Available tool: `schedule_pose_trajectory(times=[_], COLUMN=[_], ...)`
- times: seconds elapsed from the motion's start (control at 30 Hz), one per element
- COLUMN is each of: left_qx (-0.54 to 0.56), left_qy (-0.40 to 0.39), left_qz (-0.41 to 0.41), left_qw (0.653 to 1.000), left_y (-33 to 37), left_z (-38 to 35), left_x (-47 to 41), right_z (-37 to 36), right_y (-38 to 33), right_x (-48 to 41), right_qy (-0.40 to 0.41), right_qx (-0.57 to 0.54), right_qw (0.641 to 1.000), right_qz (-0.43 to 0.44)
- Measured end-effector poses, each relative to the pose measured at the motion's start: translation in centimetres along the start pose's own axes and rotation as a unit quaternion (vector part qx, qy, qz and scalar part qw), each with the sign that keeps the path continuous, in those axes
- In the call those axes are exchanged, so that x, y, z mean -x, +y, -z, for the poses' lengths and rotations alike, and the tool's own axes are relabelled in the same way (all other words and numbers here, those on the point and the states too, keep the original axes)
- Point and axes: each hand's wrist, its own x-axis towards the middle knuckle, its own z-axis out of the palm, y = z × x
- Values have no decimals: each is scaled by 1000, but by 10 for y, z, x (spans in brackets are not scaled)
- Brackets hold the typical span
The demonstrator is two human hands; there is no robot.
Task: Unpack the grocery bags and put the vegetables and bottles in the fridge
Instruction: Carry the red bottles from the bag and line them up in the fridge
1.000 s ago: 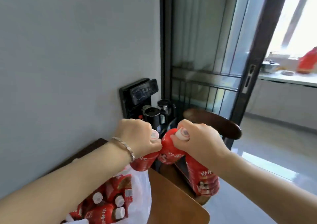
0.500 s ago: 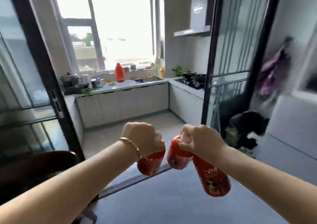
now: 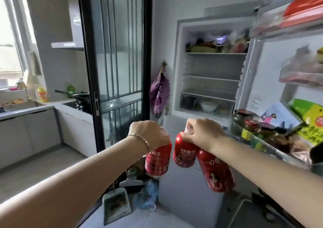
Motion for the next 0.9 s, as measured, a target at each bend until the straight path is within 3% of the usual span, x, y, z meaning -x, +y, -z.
schedule_pose_trajectory(times=[0.17,0.37,0.6,0.9], left_qx=[7,56,56,85], left_qy=[36,73,122,155], left_qz=[-75,-145,-215,-192], left_qw=[996,985,967,965], left_y=[29,49,73,111], left_z=[-18,-14,-2,-34], left_x=[-136,-299,-463,-635], right_z=[2,11,26,24], right_y=[77,149,219,340], right_x=[-87,-207,-335,-485], right_qy=[45,91,147,226], right_qx=[-2,39,77,104], right_qw=[991,969,952,933], right_qz=[-129,-226,-256,-259])
